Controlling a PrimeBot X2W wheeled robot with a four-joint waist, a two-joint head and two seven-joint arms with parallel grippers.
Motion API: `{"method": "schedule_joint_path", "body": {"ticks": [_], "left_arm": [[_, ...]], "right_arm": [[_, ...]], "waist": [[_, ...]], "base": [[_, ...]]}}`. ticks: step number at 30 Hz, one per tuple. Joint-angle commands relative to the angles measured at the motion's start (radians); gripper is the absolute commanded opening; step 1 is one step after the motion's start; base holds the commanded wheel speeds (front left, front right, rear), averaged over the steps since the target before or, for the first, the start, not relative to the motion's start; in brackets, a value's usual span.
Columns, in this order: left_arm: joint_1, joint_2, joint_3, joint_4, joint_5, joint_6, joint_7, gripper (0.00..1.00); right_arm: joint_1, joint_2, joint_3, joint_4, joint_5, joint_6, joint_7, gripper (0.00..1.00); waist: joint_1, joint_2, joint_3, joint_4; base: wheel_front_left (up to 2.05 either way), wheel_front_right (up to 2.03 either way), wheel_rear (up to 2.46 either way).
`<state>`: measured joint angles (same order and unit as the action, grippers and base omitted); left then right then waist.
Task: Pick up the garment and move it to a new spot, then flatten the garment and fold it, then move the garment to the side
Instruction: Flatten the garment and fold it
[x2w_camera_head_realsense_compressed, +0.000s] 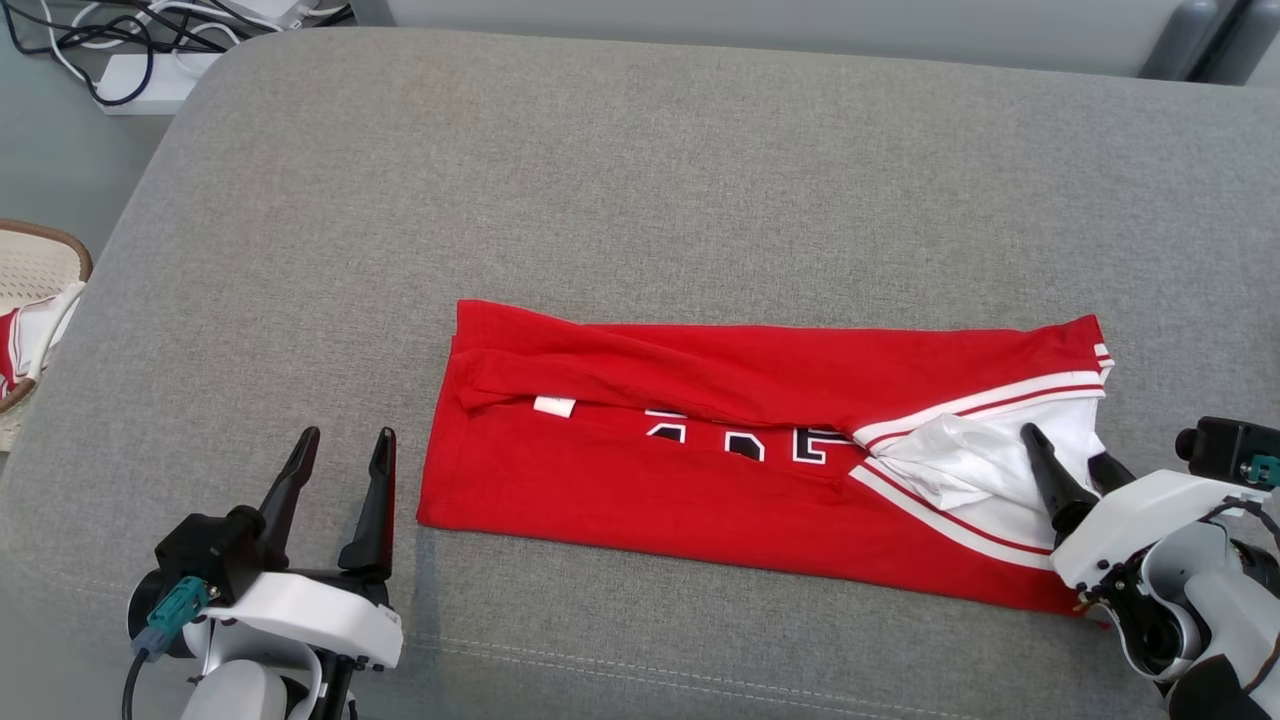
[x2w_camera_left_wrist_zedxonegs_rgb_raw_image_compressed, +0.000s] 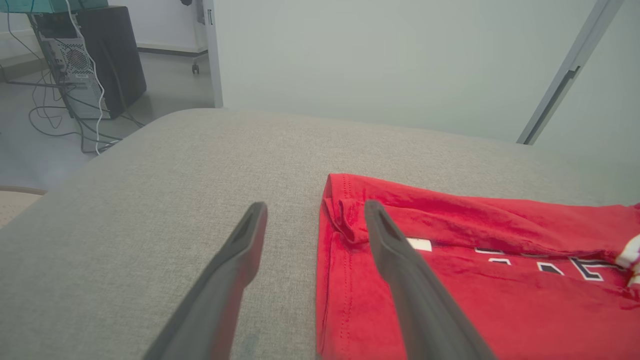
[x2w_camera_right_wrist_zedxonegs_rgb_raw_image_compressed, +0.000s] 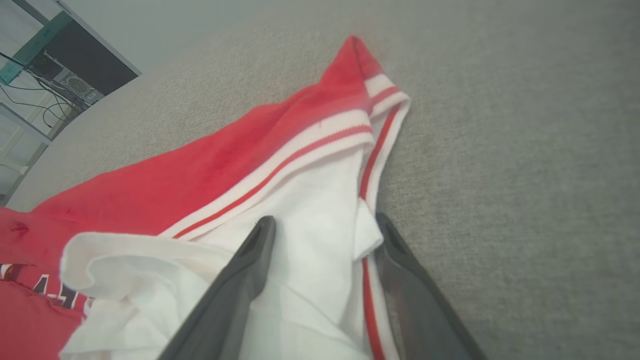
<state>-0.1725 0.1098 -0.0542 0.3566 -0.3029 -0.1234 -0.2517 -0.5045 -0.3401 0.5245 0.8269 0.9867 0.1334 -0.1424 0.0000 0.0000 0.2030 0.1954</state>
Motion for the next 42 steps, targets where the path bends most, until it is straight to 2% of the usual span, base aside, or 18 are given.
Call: {"method": "schedule_joint_path", "body": {"ticks": [1,4,5,6,7,8,9,16,28,31,39,42], "left_arm": [[-0.043,0.015,0.036,-0.018,0.009,-0.004,-0.010,1.00],[-0.046,0.012,0.035,-0.011,0.010,-0.006,-0.010,1.00],[-0.046,0.011,0.034,-0.010,0.009,-0.006,-0.010,1.00],[-0.047,0.010,0.032,-0.008,0.010,-0.006,-0.010,1.00],[-0.048,0.009,0.031,-0.007,0.009,-0.007,-0.010,1.00],[-0.048,0.008,0.028,-0.007,0.008,-0.007,-0.010,1.00],[-0.047,0.008,0.025,-0.007,0.005,-0.007,-0.010,1.00],[-0.034,0.010,0.013,-0.011,-0.014,-0.007,-0.010,1.00],[-0.031,0.008,-0.011,-0.019,-0.020,-0.007,-0.010,1.00],[-0.028,0.005,-0.021,-0.019,-0.021,-0.007,-0.010,1.00],[-0.027,-0.004,-0.077,-0.004,-0.028,-0.007,-0.010,1.00],[-0.035,-0.009,-0.097,-0.002,-0.032,-0.007,-0.010,1.00]], "right_arm": [[0.019,0.005,0.037,-0.012,0.016,-0.003,0.024,0.93],[0.015,0.003,0.061,-0.019,0.040,-0.003,0.043,0.80],[0.013,0.000,0.068,-0.021,0.046,-0.003,0.047,0.69],[0.010,-0.002,0.073,-0.021,0.050,-0.003,0.047,0.49],[0.008,-0.004,0.079,-0.021,0.056,-0.003,0.049,0.41],[0.006,-0.007,0.085,-0.021,0.061,-0.003,0.051,0.26],[0.002,-0.010,0.089,-0.021,0.064,-0.003,0.048,0.01],[-0.020,-0.059,0.079,-0.006,0.092,-0.003,-0.009,0.00],[-0.011,-0.211,0.042,-0.019,0.135,-0.003,-0.048,0.00],[0.001,-0.237,0.055,-0.110,0.155,-0.003,-0.028,0.00],[0.055,-0.316,0.127,-0.543,0.300,-0.003,0.166,0.00],[0.051,-0.323,0.137,-0.633,0.322,-0.003,0.200,0.00]], "waist": [[0.0000,0.0000,0.001,0.001],[0.0000,0.0000,0.004,0.004],[0.0000,0.0000,0.004,0.005],[0.0000,0.0000,0.005,0.007],[0.0000,0.0000,0.006,0.008],[0.0000,0.0000,0.007,0.009],[0.0000,0.0000,0.008,0.009],[0.0000,0.0000,0.006,0.001],[0.0000,0.0000,-0.004,-0.047],[0.0000,0.0000,-0.008,-0.061],[0.0000,0.0000,-0.023,-0.078],[0.0000,0.0000,-0.026,-0.064]], "base": [[0.00,0.00,0.00],[0.00,0.00,0.00],[0.00,0.00,0.00],[0.00,0.00,0.00],[0.00,0.00,0.00],[0.00,0.00,0.00],[0.00,0.00,0.00],[0.00,0.00,0.00],[0.00,0.00,0.00],[0.00,0.00,0.00],[0.00,0.00,0.00],[0.00,0.00,0.00]]}}
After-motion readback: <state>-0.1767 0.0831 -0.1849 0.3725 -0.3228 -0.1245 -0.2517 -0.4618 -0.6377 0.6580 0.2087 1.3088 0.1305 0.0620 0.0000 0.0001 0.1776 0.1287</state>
